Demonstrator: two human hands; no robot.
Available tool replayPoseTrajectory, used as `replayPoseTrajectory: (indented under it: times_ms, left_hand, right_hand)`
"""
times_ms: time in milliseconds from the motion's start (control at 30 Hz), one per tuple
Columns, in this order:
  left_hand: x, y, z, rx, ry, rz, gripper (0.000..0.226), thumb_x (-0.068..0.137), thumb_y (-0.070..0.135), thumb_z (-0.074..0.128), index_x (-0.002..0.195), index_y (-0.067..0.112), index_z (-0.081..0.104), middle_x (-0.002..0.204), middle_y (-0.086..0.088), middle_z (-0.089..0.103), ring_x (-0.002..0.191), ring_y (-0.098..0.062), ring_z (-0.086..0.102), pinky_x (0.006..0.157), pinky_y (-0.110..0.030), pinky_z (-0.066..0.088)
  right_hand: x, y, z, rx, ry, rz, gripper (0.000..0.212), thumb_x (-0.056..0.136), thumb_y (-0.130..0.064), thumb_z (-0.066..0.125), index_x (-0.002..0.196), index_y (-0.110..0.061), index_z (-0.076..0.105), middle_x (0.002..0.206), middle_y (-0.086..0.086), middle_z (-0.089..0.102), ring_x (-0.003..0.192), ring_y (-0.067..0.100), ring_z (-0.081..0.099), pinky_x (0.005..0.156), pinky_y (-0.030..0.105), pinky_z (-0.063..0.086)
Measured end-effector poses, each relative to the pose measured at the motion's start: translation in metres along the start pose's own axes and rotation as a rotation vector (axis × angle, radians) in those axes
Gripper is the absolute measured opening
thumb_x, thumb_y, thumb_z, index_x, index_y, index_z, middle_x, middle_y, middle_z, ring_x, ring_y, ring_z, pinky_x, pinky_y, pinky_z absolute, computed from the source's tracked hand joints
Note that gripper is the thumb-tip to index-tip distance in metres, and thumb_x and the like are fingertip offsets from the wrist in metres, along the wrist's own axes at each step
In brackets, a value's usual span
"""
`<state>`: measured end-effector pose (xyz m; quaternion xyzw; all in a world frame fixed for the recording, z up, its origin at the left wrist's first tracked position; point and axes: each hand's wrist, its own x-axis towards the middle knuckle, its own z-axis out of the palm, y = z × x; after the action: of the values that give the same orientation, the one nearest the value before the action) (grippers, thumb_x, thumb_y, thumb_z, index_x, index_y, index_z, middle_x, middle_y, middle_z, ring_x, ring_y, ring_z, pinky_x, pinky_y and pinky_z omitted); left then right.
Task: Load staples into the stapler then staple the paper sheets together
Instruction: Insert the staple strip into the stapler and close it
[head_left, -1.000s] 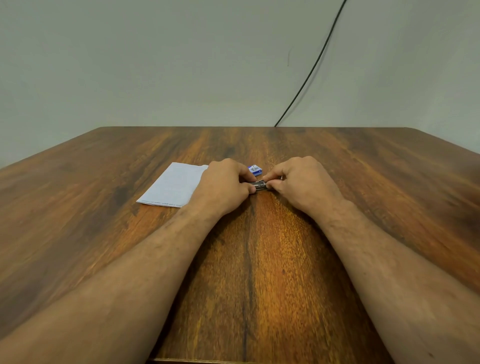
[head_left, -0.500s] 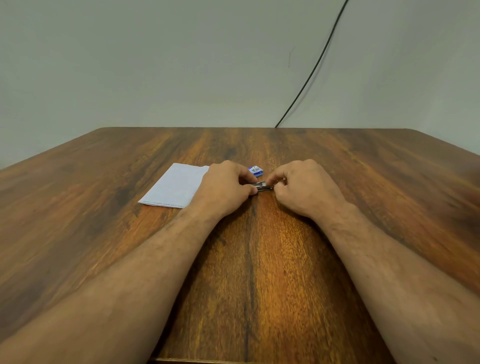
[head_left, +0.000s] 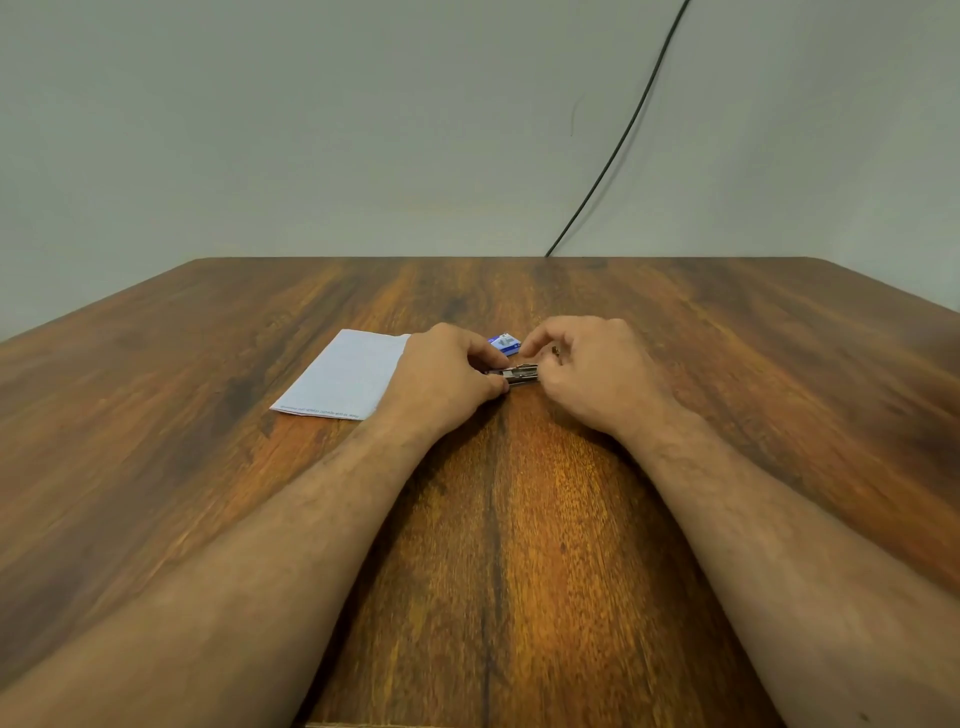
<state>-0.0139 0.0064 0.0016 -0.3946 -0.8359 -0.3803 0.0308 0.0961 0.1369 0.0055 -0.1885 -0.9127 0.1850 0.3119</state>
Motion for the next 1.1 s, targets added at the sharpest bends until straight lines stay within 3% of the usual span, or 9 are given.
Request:
replayPoseTrajectory:
  times_ms: [100,167,333,433,633,833,1100]
  left_hand:
    - [0.001,-0.001,-0.001,-0.014,-0.003,-0.023,0.018,0.083,0.024,0.08,0.1,0.028,0.079,0.073,0.022,0.056,0.068,0.001,0.053,0.056,-0.013,0.031]
    - [0.001,-0.002,-0.002,-0.024,-0.006,-0.04,0.016,0.083,0.025,0.08,0.099,0.028,0.079,0.075,0.021,0.058,0.069,0.0,0.054,0.057,-0.014,0.032]
    - [0.001,-0.003,-0.005,-0.046,-0.031,-0.06,0.013,0.081,0.024,0.081,0.093,0.03,0.078,0.08,0.016,0.065,0.071,-0.001,0.059,0.057,-0.016,0.036]
    - [0.0,-0.002,-0.004,-0.04,-0.025,-0.039,0.013,0.078,0.024,0.082,0.088,0.031,0.077,0.075,0.018,0.065,0.07,0.001,0.059,0.058,-0.015,0.038]
    - [-0.001,0.0,-0.003,-0.062,-0.026,-0.036,0.014,0.076,0.022,0.082,0.084,0.032,0.076,0.073,0.017,0.065,0.067,0.002,0.059,0.057,-0.014,0.038]
    - [0.0,0.001,-0.004,-0.059,-0.037,-0.042,0.015,0.076,0.02,0.082,0.089,0.028,0.079,0.075,0.014,0.068,0.069,0.0,0.061,0.059,-0.014,0.04]
    - [-0.001,0.001,-0.004,-0.069,-0.033,-0.047,0.014,0.076,0.023,0.083,0.088,0.029,0.08,0.079,0.011,0.072,0.069,0.0,0.061,0.059,-0.015,0.04]
  right_hand:
    - [0.002,0.003,-0.002,0.021,0.065,0.015,0.018,0.082,-0.022,0.061,0.092,-0.031,0.073,0.061,-0.009,0.061,0.057,0.009,0.057,0.063,0.032,0.053]
    - [0.002,0.003,-0.004,0.04,0.068,0.02,0.012,0.084,-0.022,0.066,0.088,-0.031,0.073,0.068,-0.012,0.065,0.065,0.005,0.061,0.07,0.033,0.058]
    - [0.004,0.004,-0.001,0.063,0.008,-0.044,0.011,0.086,-0.024,0.071,0.091,-0.029,0.08,0.082,-0.013,0.072,0.07,0.002,0.063,0.079,0.033,0.058]
    - [0.005,0.0,0.004,0.003,-0.08,-0.115,0.011,0.086,-0.023,0.073,0.094,-0.026,0.08,0.095,-0.005,0.071,0.092,0.013,0.063,0.089,0.035,0.05]
    - [0.007,-0.003,0.003,-0.097,-0.118,-0.142,0.014,0.088,-0.025,0.072,0.099,-0.025,0.08,0.095,-0.005,0.063,0.099,0.017,0.06,0.087,0.031,0.044]
    - [0.007,-0.008,0.0,-0.225,-0.171,-0.173,0.02,0.093,-0.03,0.067,0.107,-0.026,0.08,0.104,0.0,0.069,0.101,0.021,0.06,0.09,0.038,0.046]
    - [0.005,-0.011,0.001,-0.249,-0.154,-0.151,0.017,0.092,-0.03,0.067,0.102,-0.025,0.079,0.102,0.001,0.069,0.101,0.022,0.061,0.089,0.038,0.045]
